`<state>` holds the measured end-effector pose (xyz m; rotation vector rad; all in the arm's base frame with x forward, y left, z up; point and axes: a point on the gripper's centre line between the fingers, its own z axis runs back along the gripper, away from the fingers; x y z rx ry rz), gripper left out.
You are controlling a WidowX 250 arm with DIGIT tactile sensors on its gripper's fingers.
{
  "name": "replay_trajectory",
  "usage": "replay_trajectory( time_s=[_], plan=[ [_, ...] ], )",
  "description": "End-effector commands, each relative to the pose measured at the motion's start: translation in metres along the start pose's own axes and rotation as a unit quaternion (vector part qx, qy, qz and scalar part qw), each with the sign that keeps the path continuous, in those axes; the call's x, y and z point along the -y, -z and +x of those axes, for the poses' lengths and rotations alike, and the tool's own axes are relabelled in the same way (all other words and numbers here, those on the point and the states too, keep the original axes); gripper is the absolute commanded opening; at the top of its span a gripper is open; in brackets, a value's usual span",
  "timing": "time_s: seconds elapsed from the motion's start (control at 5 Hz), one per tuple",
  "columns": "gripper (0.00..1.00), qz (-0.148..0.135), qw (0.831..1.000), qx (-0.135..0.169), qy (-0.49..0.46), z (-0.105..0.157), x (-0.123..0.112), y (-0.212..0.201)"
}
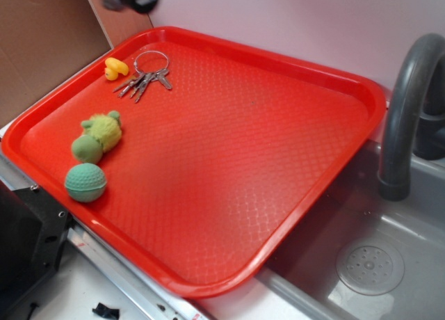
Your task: Grab the rock.
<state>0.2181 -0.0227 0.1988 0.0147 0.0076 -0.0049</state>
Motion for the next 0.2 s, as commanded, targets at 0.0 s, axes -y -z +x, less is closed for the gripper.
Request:
replay_trajectory(
  time_s=[0.0],
  plan=[
    [0.00,-0.012,0.999,0.017,-0.044,-0.0119,0.0078,-0.0081]
  ],
)
